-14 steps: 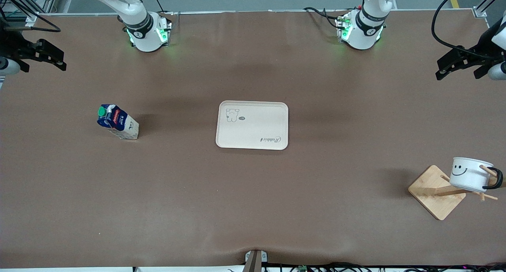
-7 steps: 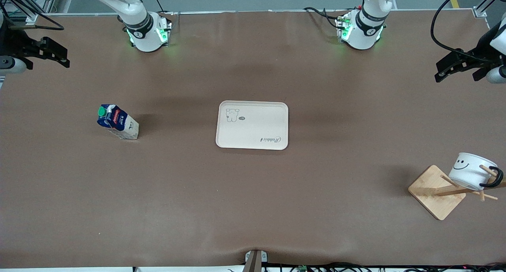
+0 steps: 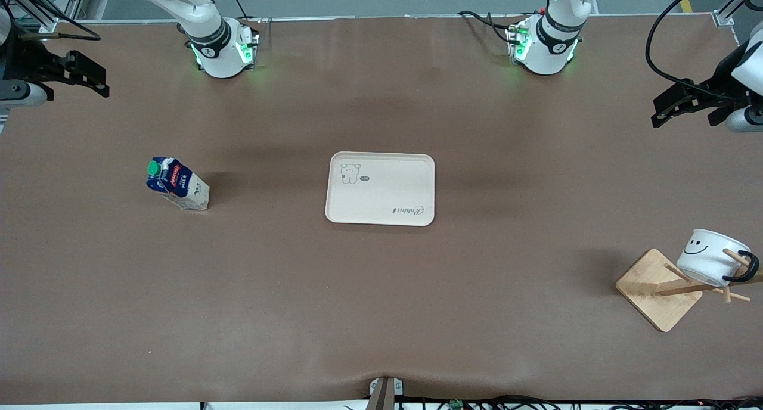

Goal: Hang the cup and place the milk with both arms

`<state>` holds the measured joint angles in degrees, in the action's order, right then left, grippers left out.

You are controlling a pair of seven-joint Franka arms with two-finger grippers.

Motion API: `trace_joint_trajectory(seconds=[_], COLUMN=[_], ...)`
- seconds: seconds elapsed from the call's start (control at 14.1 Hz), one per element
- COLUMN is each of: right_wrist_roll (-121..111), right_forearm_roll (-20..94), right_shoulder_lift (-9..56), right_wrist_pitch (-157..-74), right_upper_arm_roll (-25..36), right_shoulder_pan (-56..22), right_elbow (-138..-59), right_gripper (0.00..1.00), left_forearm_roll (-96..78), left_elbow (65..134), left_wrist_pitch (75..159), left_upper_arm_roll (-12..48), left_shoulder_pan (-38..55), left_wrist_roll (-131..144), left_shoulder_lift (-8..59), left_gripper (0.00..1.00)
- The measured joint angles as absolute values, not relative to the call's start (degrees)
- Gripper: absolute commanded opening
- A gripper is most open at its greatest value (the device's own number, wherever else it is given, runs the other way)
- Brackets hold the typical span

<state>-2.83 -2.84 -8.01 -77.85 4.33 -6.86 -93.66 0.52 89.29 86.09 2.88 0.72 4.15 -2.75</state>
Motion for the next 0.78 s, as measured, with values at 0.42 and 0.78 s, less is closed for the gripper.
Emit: trace_joint_trajectory(seconds=[0.42, 0.78], right_wrist_roll=[-2.8, -2.8], right_forearm_roll=[-2.8, -2.8], right_shoulder_lift=[-8.0, -8.0], right_wrist_pitch=[-77.9, -79.4], right_upper_arm_roll=[4.4, 4.7], right_shoulder_pan=[-6.9, -6.9], right_elbow=[-93.6, -93.6], right_gripper=[1.00, 1.00], left_forearm_roll=[0.5, 0.5], left_elbow=[89.3, 89.3], left_wrist_pitch=[86.1, 86.0], left_upper_arm_roll=[2.9, 2.9], left_shoulder_pan=[0.8, 0.8], left_wrist_roll=[4.2, 4.2], left_shoulder_lift=[-2.5, -2.5], left_gripper=[1.00, 1.00])
